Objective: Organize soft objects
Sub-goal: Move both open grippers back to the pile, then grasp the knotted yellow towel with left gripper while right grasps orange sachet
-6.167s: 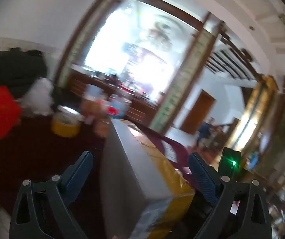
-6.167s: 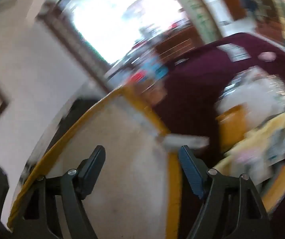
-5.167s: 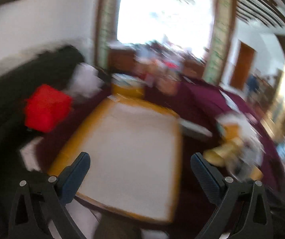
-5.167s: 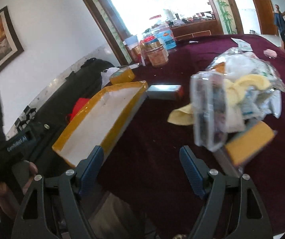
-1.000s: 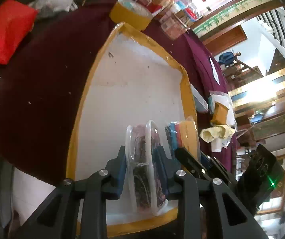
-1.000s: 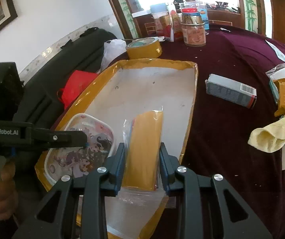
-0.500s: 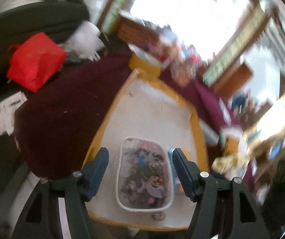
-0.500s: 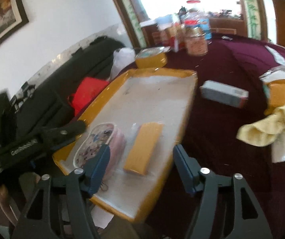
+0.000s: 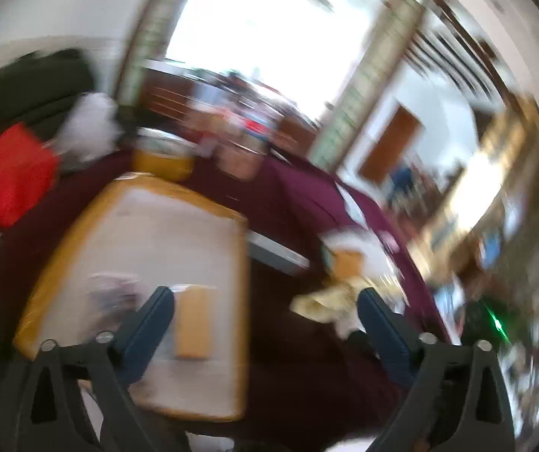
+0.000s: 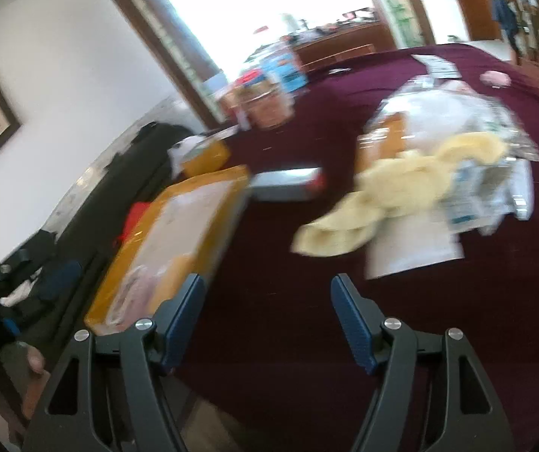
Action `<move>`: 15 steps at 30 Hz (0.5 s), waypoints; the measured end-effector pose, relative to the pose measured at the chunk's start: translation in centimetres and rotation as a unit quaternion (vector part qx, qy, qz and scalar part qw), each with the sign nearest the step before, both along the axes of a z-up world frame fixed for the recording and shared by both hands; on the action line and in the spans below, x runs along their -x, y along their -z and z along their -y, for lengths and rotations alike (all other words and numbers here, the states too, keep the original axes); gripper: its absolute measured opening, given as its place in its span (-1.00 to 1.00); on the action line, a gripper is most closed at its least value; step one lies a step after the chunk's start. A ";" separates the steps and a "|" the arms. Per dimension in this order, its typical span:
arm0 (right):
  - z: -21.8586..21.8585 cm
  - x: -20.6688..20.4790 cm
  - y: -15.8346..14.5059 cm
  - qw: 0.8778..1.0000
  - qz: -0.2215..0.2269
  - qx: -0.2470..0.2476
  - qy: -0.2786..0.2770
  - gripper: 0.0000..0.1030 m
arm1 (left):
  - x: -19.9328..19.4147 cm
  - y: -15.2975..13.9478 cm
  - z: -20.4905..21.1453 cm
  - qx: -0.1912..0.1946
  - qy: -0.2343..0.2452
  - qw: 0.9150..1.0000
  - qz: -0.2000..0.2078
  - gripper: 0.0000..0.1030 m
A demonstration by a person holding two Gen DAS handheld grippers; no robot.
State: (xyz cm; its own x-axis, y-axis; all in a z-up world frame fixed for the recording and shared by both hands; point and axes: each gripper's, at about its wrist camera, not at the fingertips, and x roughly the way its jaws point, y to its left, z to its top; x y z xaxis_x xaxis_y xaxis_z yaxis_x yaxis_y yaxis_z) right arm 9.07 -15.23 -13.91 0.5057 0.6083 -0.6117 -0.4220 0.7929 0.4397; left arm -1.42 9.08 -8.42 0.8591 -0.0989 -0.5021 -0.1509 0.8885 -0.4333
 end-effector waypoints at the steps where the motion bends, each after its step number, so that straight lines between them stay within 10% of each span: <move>1: 1.1 -0.4 0.1 1.000 -0.004 0.006 0.011 0.34 | -1.7 -0.5 1.5 -0.016 0.040 0.999 -0.013 0.94; 6: 4.3 -1.9 0.9 0.999 -0.013 0.020 0.043 0.34 | -8.0 -0.3 6.0 -0.019 0.149 0.986 -0.069 0.94; 15: 8.3 -5.2 3.0 0.995 -0.046 0.023 0.086 0.34 | -18.4 3.1 15.3 -0.135 0.246 0.946 -0.163 0.90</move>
